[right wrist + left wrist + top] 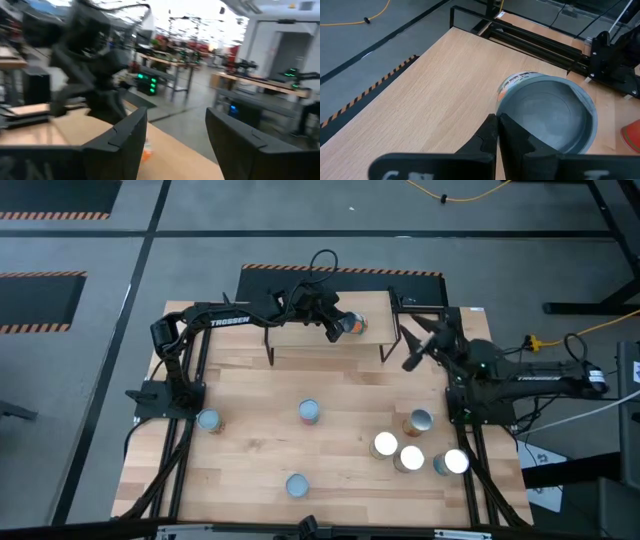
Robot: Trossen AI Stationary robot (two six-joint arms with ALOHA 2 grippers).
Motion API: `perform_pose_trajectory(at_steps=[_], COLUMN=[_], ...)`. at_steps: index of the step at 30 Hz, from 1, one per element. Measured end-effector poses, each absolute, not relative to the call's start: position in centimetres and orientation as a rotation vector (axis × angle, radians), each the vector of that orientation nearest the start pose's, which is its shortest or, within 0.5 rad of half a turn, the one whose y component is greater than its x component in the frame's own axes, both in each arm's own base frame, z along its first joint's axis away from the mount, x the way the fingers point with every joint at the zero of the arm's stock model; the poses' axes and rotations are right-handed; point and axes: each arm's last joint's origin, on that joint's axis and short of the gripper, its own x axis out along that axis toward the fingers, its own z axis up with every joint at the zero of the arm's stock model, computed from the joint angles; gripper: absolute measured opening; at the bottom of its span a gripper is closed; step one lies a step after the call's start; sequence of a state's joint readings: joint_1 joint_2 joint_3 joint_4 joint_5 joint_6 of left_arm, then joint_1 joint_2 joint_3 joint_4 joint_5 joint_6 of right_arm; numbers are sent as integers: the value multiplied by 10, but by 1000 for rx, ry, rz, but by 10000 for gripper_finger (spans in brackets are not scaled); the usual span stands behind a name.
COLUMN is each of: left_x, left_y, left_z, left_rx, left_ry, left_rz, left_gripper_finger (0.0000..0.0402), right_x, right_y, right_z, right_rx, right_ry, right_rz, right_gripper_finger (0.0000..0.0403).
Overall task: Pick and place cans onto a shelf
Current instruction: Put the canned oranges on the shelf
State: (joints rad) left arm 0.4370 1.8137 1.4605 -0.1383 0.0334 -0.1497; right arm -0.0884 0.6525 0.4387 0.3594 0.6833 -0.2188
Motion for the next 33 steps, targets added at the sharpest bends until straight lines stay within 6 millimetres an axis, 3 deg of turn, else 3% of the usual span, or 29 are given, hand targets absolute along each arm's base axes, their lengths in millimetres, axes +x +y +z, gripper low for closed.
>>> perform_pose_trajectory(at_steps=[13,23,27,33], left_x=[381,384,383,381], left_y=[178,185,190,199], left_z=[287,301,308,341], left_rx=[-250,-219,-215,-204], left_ry=[438,272,243,184], left_rz=[459,478,486,501], left_gripper_finger=[0,0,0,0], right_x=[170,174,172,169], right_y=[-70,-90,-98,-108], right_z=[267,263,276,308], right_rx=[-146,-161,-161,-147], right_ry=[6,-3,1,106], right_rz=[-688,-664,-700,-740], right_gripper_finger=[208,208,208,208])
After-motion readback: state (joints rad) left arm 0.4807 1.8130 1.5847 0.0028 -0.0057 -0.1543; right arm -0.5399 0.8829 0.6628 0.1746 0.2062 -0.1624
